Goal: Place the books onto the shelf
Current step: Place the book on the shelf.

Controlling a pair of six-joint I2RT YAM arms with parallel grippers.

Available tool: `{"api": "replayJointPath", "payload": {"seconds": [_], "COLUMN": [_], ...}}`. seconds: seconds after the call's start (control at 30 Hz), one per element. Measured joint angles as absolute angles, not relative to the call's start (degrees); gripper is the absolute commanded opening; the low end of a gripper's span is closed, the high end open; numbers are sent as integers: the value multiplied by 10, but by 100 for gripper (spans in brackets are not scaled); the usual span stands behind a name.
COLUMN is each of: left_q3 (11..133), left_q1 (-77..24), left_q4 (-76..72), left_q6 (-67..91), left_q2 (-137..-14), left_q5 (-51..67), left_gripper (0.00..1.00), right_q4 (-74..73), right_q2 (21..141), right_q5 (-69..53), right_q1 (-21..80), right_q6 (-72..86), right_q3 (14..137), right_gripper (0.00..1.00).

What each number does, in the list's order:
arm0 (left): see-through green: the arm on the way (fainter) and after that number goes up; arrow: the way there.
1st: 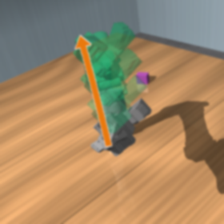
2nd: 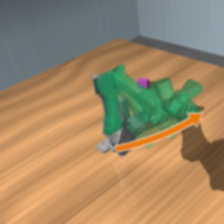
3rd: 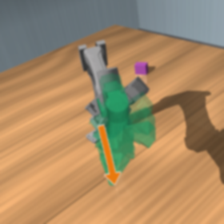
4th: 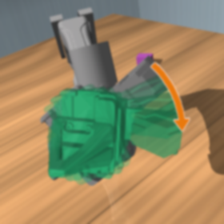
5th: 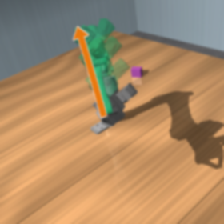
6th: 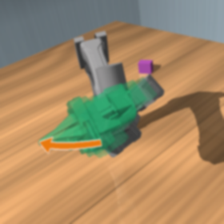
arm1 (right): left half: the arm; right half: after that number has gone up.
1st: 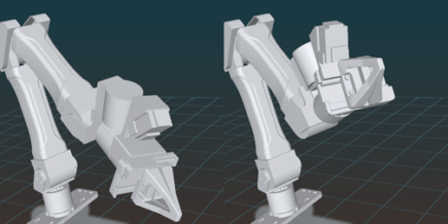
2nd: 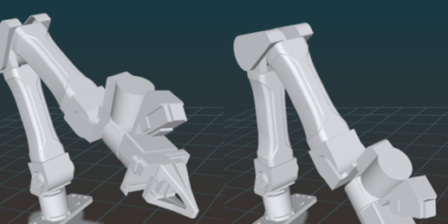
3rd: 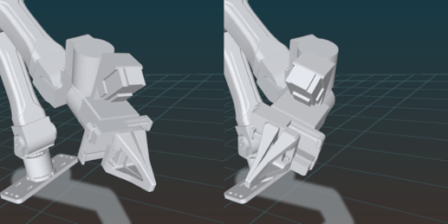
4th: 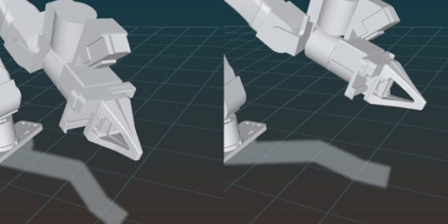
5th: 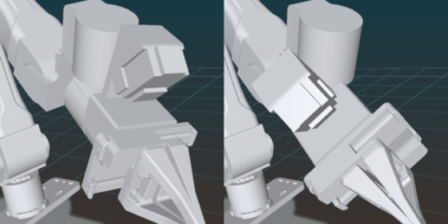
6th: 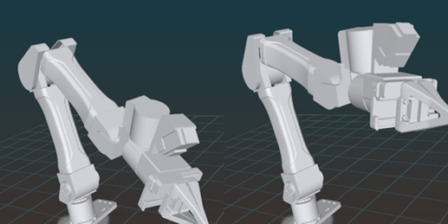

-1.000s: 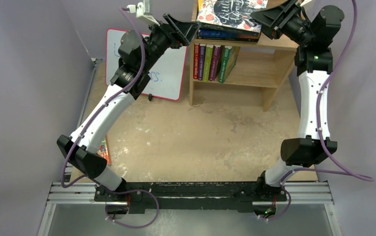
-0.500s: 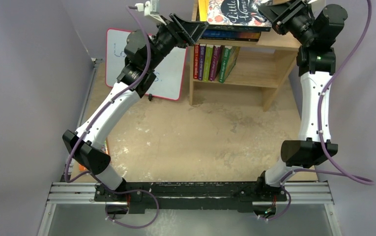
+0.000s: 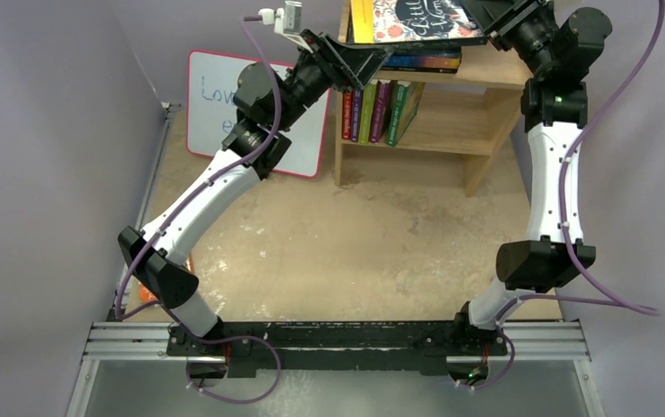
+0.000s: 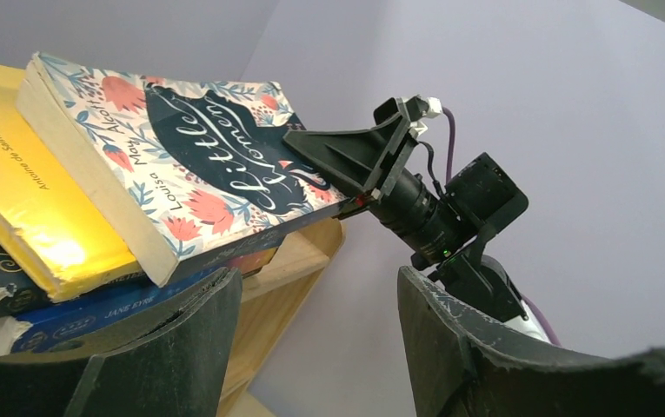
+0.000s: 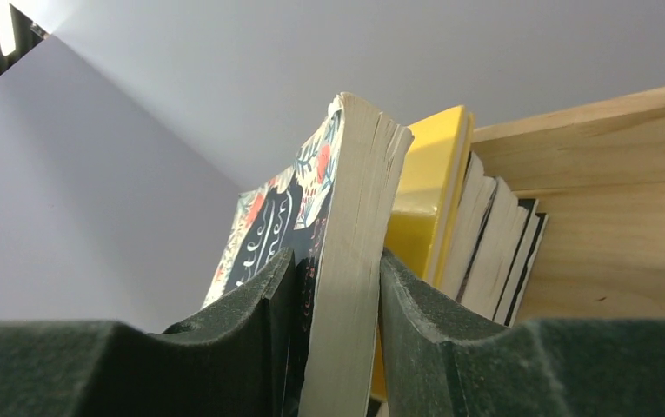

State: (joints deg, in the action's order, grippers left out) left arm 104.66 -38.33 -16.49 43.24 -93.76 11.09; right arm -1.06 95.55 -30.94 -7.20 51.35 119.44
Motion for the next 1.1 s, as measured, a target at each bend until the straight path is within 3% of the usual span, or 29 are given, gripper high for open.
{"api": "replayJointPath", "payload": {"seconds": [0.27,0.47,0.8,1.1], "left_q3": [1059,1092,1121,1118], "left_q1": [-408,-417,-417,-418], "left_q4": [-180,-175,-160,-157], "left_q6": [422,413,422,439], "left_q2": [-981,-1025,-1041,-1039], "left_q5": [93,67,-8,-14], "left_gripper": [65,65,60,69], "right_q4": [48,77,60,10], "right_q2": [980,982,980,894], "right_q5": [-293,-267,-255,-270], "right_q1": [-72,-72,-72,-74], "right_q6": [499,482,432,387], "right_q3": [1158,1151,1151,1121], "right_gripper": [50,67,88,90]}}
